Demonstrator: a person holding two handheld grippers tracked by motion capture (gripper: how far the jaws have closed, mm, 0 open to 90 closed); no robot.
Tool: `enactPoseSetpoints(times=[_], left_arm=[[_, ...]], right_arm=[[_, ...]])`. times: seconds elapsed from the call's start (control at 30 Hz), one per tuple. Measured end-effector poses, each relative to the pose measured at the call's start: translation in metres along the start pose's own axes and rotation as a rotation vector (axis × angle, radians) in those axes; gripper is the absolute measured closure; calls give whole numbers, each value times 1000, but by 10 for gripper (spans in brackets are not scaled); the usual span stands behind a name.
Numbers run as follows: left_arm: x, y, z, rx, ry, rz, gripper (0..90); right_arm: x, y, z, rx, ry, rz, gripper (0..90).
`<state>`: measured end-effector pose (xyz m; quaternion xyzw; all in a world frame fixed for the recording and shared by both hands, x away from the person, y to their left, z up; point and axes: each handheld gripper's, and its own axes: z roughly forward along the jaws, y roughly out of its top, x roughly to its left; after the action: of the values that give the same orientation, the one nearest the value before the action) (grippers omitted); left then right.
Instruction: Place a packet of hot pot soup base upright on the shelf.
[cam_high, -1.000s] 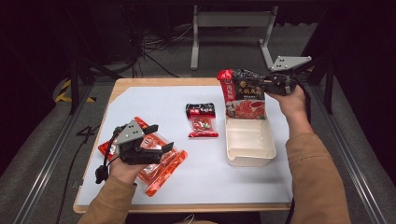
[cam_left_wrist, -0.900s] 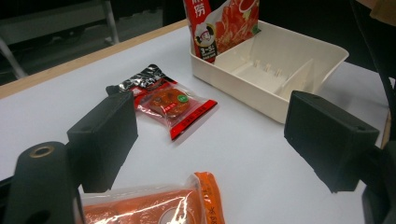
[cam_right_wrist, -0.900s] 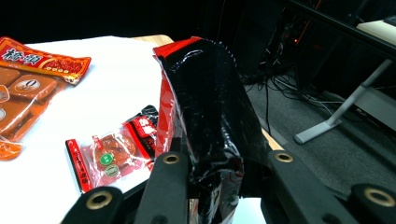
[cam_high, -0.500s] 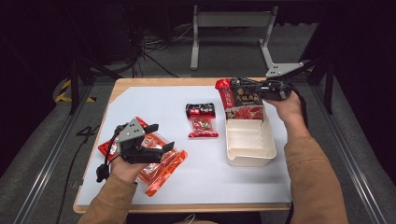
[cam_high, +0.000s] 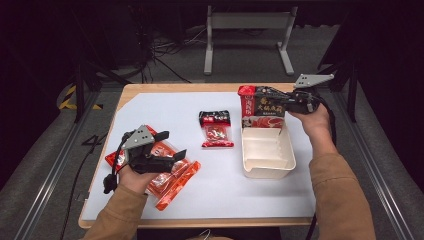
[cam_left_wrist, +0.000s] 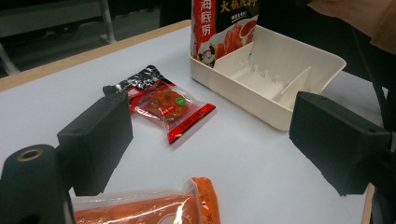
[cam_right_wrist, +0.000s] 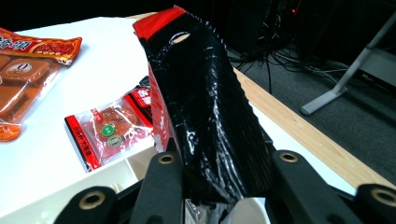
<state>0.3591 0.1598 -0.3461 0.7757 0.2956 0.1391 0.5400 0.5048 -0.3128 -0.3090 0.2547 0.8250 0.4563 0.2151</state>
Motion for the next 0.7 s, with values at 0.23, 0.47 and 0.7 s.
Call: enactPoseSetpoints(times=[0.23, 0.47, 0.7], left_arm=[[3, 1, 1, 10, 4, -12, 117], [8, 3, 2, 34, 1, -22, 105], [12, 5, 3, 39, 2, -23, 88]], right_arm=[[0, -7, -4, -4, -8, 13, 737], [1, -5, -5, -24, -11, 56, 559], [4, 0, -26, -71, -44, 141, 327]])
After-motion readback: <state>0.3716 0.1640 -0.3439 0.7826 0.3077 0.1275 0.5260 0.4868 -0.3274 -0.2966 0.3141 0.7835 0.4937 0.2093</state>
